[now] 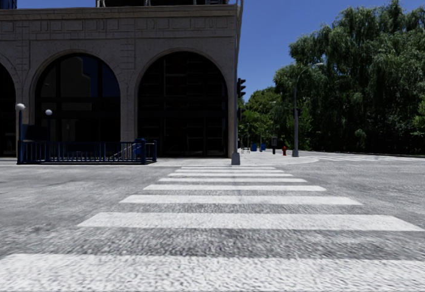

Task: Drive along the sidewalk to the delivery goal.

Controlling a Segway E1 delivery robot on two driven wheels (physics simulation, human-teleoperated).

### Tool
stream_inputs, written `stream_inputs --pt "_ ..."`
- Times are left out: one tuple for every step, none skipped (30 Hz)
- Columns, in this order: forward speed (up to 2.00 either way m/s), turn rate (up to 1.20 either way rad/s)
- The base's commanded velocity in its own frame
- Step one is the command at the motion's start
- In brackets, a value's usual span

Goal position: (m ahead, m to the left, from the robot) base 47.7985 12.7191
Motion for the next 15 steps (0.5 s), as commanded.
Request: stream_inputs --pt "1.79 0.00" --pt "1.79 0.00" --pt "1.79 0.00" --pt "1.79 0.00" --pt "1.79 0.00" --pt "1.79 0.00" --pt "1.79 0.00" --pt "1.79 0.00" --pt "1.79 0.00" --pt "1.79 0.00" --pt "1.79 0.00" --pt "1.79 0.00" --pt "1.79 0.00" --pt "1.79 0.00" --pt "1.79 0.00"
